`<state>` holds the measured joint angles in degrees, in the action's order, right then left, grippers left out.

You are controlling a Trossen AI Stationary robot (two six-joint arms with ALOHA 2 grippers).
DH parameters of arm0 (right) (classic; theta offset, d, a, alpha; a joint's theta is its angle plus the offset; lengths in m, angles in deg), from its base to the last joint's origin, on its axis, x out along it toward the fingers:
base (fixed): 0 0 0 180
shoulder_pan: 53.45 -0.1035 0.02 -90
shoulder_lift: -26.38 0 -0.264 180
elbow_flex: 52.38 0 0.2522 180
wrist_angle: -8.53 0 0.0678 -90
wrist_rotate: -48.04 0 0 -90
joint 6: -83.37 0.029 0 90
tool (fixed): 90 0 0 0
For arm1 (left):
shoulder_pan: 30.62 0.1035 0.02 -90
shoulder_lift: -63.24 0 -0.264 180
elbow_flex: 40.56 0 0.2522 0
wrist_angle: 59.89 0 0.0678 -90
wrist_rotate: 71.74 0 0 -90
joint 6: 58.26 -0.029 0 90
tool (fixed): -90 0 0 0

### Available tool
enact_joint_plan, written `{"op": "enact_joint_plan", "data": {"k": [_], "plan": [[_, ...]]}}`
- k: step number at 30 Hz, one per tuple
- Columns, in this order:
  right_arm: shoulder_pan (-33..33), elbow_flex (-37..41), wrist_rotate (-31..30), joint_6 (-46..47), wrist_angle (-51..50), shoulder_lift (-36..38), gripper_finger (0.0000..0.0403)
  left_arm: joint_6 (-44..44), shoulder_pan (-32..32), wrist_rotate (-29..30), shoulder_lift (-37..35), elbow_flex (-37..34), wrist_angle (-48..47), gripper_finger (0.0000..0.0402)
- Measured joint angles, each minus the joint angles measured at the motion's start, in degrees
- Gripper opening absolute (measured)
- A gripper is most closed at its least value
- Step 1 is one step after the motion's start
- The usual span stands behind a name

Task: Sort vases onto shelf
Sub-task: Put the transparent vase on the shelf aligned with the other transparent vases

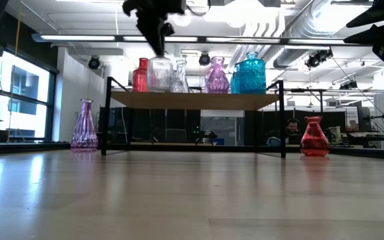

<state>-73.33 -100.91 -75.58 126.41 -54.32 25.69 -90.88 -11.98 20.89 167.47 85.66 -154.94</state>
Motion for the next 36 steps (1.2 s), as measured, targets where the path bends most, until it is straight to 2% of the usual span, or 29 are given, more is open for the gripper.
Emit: {"op": "enact_joint_plan", "data": {"k": [13, 21, 36], "plan": [[0.02, 0.00, 0.01, 0.00, -0.01, 0.02, 0.0136, 0.82, 0.43, -0.39, 0.12, -0.03, 1.78, 0.0027], [0.02, 0.00, 0.01, 0.00, -0.01, 0.02, 0.0136, -0.49, 0.37, -0.18, 0.30, -0.08, 4.88, 0.0056], [0.00, 0.00, 0.01, 0.00, 0.00, 0.02, 0.0136, 0.40, 0.47, 0.22, 0.30, -0.08, 6.20, 0.0066]]}}
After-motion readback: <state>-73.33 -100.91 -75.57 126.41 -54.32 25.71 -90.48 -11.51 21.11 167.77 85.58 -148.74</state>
